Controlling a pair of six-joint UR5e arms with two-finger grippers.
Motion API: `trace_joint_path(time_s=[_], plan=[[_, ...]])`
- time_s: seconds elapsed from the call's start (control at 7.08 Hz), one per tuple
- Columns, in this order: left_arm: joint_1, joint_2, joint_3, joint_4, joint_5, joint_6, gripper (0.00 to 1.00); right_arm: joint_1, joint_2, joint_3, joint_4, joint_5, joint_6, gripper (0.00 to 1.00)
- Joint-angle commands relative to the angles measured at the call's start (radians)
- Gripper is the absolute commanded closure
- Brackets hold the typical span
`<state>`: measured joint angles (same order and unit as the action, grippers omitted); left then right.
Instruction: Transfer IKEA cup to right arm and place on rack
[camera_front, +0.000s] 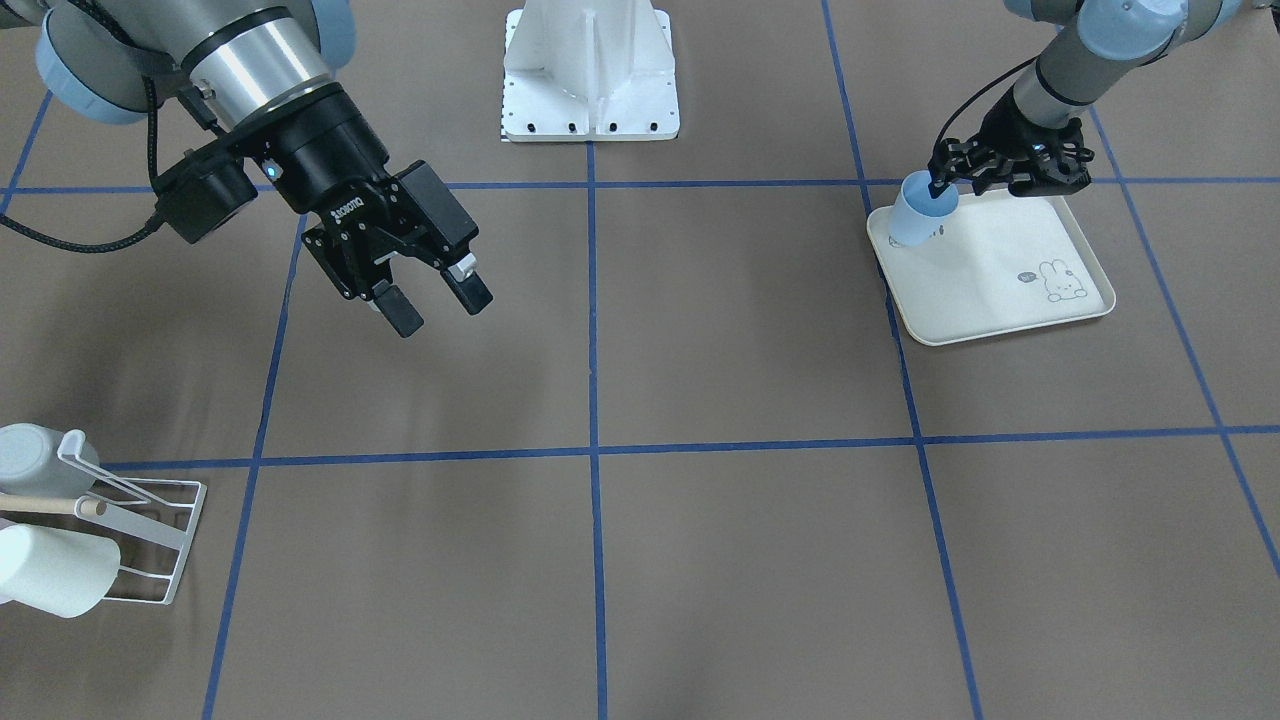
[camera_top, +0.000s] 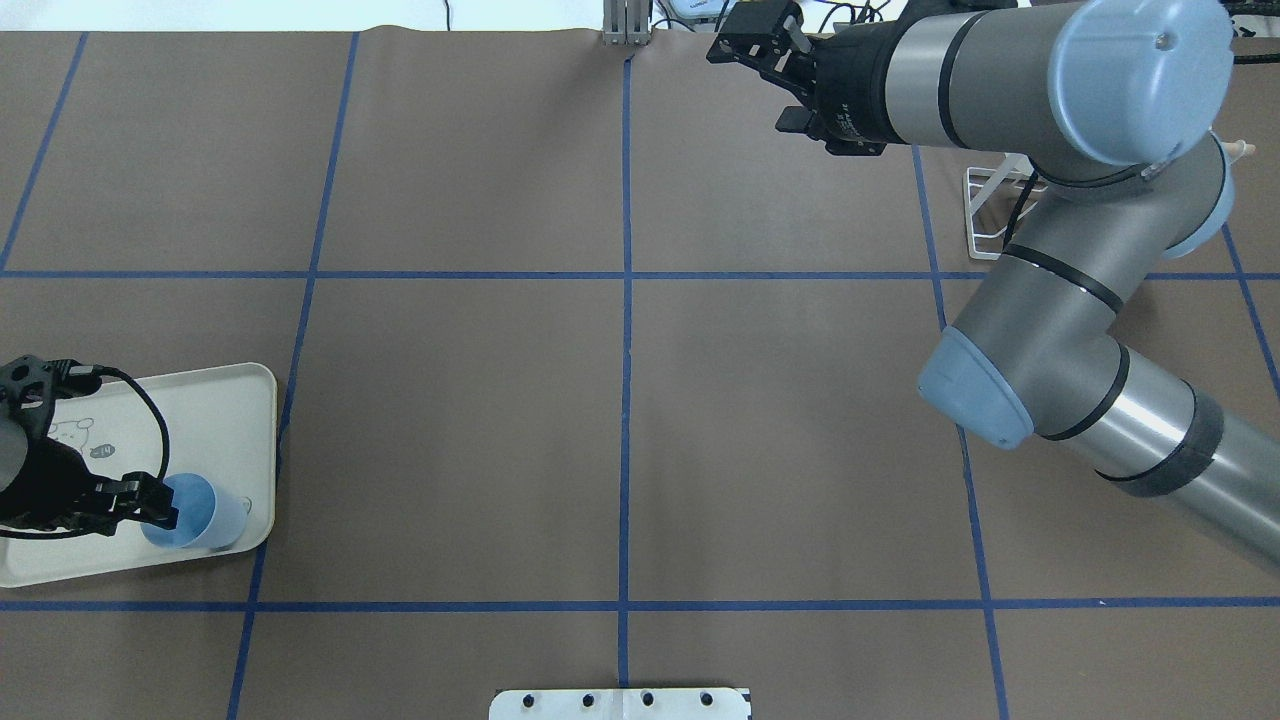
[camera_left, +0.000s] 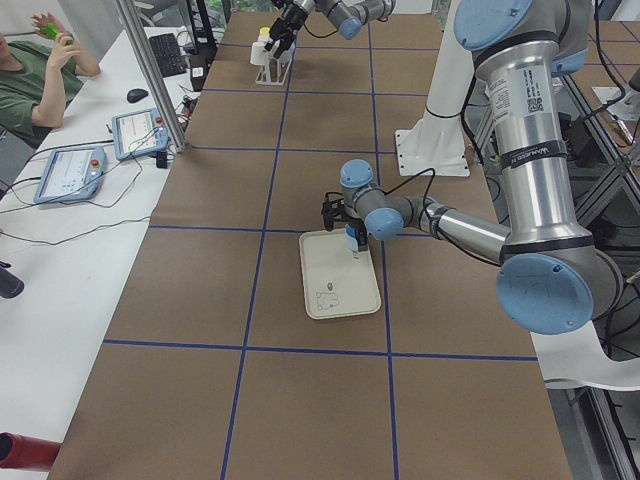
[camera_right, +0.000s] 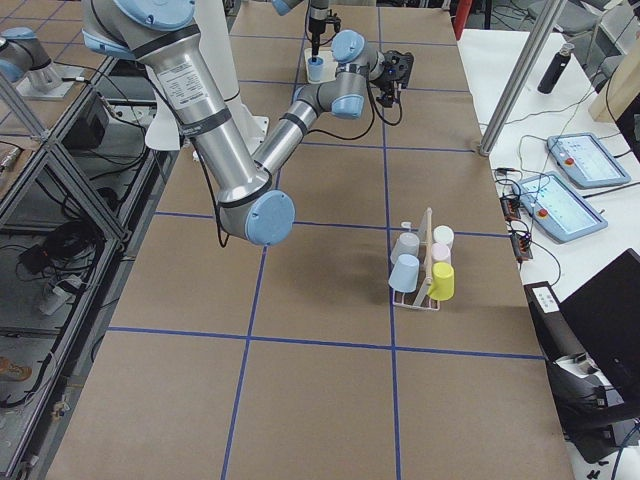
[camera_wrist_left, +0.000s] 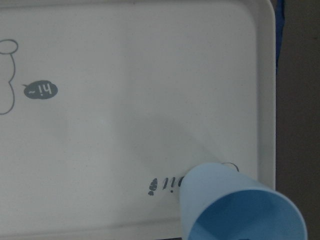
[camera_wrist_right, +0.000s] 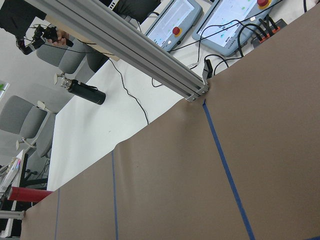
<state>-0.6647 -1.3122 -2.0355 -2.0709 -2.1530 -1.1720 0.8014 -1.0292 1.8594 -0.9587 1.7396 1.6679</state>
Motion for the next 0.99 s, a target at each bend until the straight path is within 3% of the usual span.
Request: trace_joint_path(time_s=[0.0,0.14,0.28,0.42,0.85], plan=[[0.004,-0.004,0.008,0.0,-0.001,0.0,0.41,-0.002,-0.005,0.001,0.0,0.0,0.001,0.0],[0.004,-0.005,0.006,0.0,-0.002,-0.002,0.56,-0.002,-0.008,0.001,0.0,0.0,0.0,0.0],[0.005,-0.007,0.006,0.0,-0.005,-0.002,0.81,-0.004,-0.009,0.001,0.002,0.0,-0.002,0.0],[0.005,-0.009,0.006,-0.002,-0.005,-0.002,1.0,-0.005,-0.011,0.001,0.002,0.0,-0.002,0.0],[-0.024,0.011,-0.052,-0.002,-0.008,-0.13,1.0,-0.014,-0.012,0.003,0.002,-0.003,-0.002,0.0]])
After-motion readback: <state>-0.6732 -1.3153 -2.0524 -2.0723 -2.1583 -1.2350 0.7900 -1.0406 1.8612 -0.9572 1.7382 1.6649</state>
